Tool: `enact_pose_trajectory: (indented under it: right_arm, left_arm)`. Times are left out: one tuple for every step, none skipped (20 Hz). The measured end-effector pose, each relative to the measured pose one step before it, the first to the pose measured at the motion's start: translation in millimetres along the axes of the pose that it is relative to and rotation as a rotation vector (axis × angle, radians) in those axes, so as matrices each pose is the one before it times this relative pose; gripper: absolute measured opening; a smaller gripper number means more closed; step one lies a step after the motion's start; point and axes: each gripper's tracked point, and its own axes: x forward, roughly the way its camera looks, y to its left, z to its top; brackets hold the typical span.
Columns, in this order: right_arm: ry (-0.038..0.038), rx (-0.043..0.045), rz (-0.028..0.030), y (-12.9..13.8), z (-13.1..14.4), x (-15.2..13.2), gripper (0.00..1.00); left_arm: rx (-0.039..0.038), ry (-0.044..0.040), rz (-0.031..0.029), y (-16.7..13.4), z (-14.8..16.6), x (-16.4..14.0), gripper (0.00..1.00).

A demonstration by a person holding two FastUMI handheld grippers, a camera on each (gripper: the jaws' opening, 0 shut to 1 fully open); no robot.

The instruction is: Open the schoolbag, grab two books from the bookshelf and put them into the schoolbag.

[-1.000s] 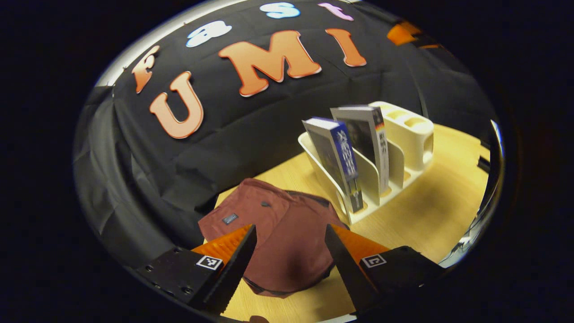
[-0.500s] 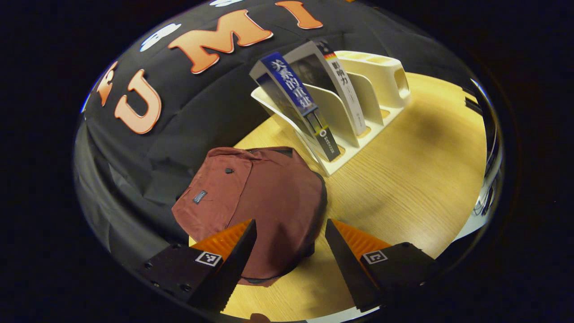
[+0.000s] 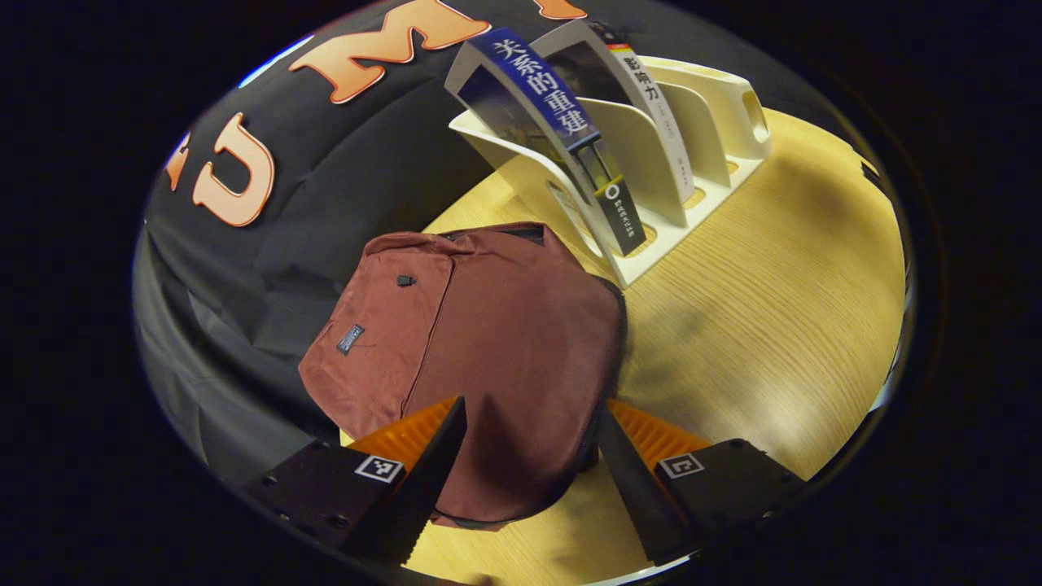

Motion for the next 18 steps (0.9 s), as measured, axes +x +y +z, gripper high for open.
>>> enact_pose_trajectory:
  right_arm:
    - [0.00142, 0.00103, -0.00046, -0.88, -0.46, 0.57, 0.97]
    - [0.00120, -0.00042, 0.00075, -0.68, -0.49, -0.40, 0.96]
    - [0.00052, 0.00132, 0.00057, -0.56, 0.65, 0.68, 0.96]
    - [-0.00344, 0.00889, 0.00722, 0.28, 2.37, 0.21, 0.96]
    - [-0.00520, 0.01032, 0.01137, 2.34, 2.65, 0.41, 0.96]
    - [-0.00429, 0.00498, 0.00675, 1.82, 1.90, 0.73, 0.96]
    - [-0.00388, -0.00076, 0.00293, 0.43, 1.98, 1.67, 0.96]
    - [-0.00223, -0.00101, 0.00308, 0.95, 0.74, 1.32, 0.96]
    - [-0.00182, 0.00096, 0.00531, 1.19, 1.33, 1.50, 0.96]
    - [-0.00066, 0.00124, 0.00533, 0.75, -0.31, 0.33, 0.97]
    - [0.00009, 0.00300, 0.00590, 2.02, 0.00, 1.38, 0.97]
    - [0.00120, 0.00533, 0.00455, 1.49, 0.50, 1.30, 0.97]
    - [0.00517, 0.01679, 0.00649, 0.96, -0.06, 0.53, 0.96]
    - [0.00915, 0.02187, 0.00790, 1.18, -1.21, 2.37, 0.96]
    - [0.00531, 0.02087, 0.00444, 0.33, 0.02, 1.88, 0.97]
    - [0.00164, 0.01261, 0.00010, -1.13, -0.40, 0.41, 0.96]
    - [0.00333, 0.00466, -0.00277, -1.20, -0.28, 0.90, 0.96]
    - [0.00380, 0.00180, 0.00143, -0.74, -1.51, 1.91, 0.96]
  left_arm:
    - [-0.00810, 0.00300, -0.02578, -2.97, 0.99, 0.85, 0.95]
    - [-0.00679, 0.00370, -0.01740, -3.29, 0.07, -0.82, 0.92]
    - [-0.00035, 0.00430, -0.00773, -3.13, 0.14, -0.86, 0.75]
    - [0.01430, 0.01321, 0.00448, -2.03, 1.96, -4.58, 0.58]
    - [0.02126, -0.00260, 0.01183, 0.60, -0.84, 0.18, 0.41]
    - [0.00755, -0.00507, 0.00958, 1.86, 1.00, 0.20, 0.25]
    - [0.00738, 0.00826, -0.01213, -1.61, -0.36, 0.78, 0.08]
    - [-0.00474, 0.01781, -0.01167, 0.71, -1.90, 1.03, 0.06]
    - [-0.00766, 0.00732, -0.01282, 0.23, 0.88, -0.63, 0.02]
    - [-0.00892, 0.01771, -0.00963, -0.69, -0.69, 1.36, 0.01]
    - [0.00654, 0.00803, -0.01028, -0.44, -1.08, 0.34, 0.01]
    - [0.01648, 0.00686, -0.01375, -0.56, 0.18, 0.58, 0.01]
    - [0.01612, 0.00815, -0.01762, -0.30, 0.12, 0.53, 0.01]
    - [-0.00097, 0.01093, -0.01687, 0.32, 0.27, 0.07, 0.01]
    - [-0.02504, 0.00616, -0.01314, 0.29, -0.47, 0.44, 0.01]
    - [-0.02143, 0.00185, -0.01452, 0.22, 0.68, 0.62, 0.01]
    - [-0.01469, 0.00244, -0.01382, 0.28, -1.38, 0.65, 0.01]
    - [-0.01206, 0.00087, -0.01236, -0.66, 0.71, 1.27, 0.01]
